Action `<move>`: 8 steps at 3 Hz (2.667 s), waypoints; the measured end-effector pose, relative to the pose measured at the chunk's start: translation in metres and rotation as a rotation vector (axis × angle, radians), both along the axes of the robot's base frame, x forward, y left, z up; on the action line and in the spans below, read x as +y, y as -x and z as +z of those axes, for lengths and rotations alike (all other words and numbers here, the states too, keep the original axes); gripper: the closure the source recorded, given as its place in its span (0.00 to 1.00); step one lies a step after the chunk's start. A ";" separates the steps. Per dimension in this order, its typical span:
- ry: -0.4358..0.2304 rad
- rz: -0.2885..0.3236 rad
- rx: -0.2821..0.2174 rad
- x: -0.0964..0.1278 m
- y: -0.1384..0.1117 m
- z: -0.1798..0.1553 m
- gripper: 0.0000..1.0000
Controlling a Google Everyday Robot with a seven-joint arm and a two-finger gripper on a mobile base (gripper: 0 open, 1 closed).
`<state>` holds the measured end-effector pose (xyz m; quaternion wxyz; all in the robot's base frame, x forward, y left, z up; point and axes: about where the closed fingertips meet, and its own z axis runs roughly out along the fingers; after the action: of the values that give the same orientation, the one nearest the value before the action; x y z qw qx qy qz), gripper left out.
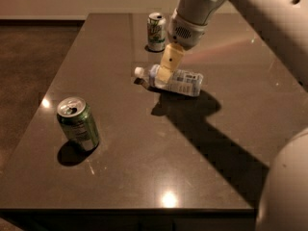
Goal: Place blue plastic bottle upright
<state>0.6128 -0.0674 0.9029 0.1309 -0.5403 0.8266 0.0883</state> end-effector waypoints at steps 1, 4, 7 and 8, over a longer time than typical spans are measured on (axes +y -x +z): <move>-0.002 0.000 0.043 0.014 -0.006 -0.019 0.00; 0.104 -0.003 0.121 0.041 -0.004 -0.041 0.42; -0.055 -0.151 -0.001 0.054 0.001 0.024 1.00; -0.179 -0.191 -0.085 0.065 -0.002 0.055 1.00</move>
Offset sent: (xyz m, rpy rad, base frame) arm -0.0001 0.0445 -0.0391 -0.0746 0.1314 0.0400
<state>0.6150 -0.0026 0.9582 0.2213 -0.4486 0.8567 0.1262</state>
